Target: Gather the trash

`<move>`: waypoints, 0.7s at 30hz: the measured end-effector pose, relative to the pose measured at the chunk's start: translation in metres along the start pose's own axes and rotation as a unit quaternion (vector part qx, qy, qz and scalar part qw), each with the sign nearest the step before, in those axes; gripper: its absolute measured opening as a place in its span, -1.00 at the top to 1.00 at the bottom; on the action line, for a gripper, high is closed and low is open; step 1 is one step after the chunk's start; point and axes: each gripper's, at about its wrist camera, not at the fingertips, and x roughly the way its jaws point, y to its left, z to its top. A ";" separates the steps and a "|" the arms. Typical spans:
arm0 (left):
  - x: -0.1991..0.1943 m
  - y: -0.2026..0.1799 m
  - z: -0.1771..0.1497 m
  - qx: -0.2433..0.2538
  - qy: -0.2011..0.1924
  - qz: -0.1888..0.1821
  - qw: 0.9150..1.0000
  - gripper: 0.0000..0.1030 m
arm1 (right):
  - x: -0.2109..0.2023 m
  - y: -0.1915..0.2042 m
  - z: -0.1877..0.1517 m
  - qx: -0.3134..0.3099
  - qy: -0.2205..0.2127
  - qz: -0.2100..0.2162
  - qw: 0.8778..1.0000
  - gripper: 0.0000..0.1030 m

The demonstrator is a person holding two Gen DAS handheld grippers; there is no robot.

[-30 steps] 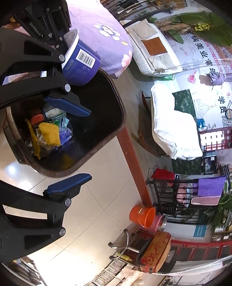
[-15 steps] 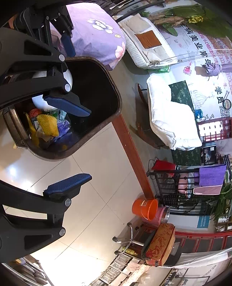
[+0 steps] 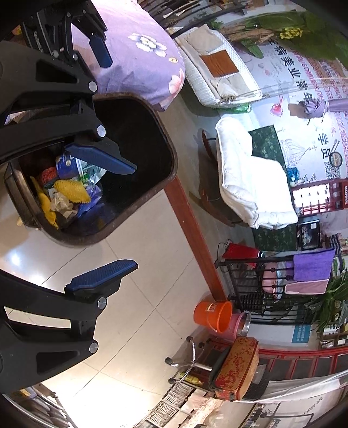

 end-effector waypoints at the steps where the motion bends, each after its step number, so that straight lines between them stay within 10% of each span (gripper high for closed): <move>1: -0.005 0.003 -0.001 -0.004 -0.006 0.002 1.000 -0.38 | -0.002 0.003 0.001 -0.003 -0.003 0.003 1.000 -0.30; 21: -0.128 0.094 -0.055 -0.125 -0.116 0.147 0.974 -0.85 | -0.066 0.117 -0.025 -0.101 -0.083 0.099 0.986 -0.68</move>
